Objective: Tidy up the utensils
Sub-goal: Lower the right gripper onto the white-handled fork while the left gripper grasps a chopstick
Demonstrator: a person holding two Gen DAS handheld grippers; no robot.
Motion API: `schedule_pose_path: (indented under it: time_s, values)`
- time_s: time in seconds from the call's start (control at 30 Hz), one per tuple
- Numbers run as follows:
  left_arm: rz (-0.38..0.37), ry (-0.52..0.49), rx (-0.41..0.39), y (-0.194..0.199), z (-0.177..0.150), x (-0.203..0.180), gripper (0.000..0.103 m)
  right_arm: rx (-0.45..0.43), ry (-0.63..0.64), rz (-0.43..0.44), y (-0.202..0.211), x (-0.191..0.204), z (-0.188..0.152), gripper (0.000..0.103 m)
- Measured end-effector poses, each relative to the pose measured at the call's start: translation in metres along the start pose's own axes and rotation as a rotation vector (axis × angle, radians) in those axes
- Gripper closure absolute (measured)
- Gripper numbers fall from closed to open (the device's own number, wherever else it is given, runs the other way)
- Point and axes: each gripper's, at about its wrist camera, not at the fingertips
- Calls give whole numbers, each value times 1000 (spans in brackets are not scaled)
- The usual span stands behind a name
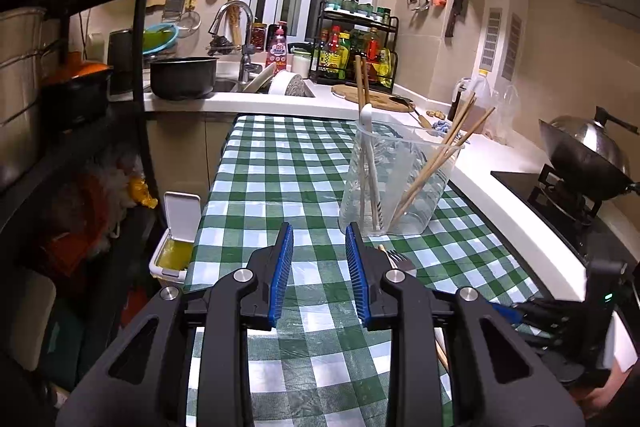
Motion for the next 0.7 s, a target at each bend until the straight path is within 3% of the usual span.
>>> schedule_pose_path:
  time_s: [0.1,0.17,0.57,0.7]
  values:
    - [-2,-9,-2,1,-2,-2,76,34,6,0,-8,1,-5,74]
    - [-4,-22,2,1,-5,-5,76,64,9,8,-14,3,-9,72]
    - [-25,-30,18,1,-11,-7,76,112,15,-24,-26,4,-18,73]
    - [-43,-13,48,-5,-16,-10,76,118,7,-32,-26,1,-18,84]
Point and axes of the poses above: each gripper's, at about its wrist camera, not at the fingertips, and y roughly against the way its jaws point, x to its left, z to its top, and after that the axes turned 5 degrees about z, right-handed
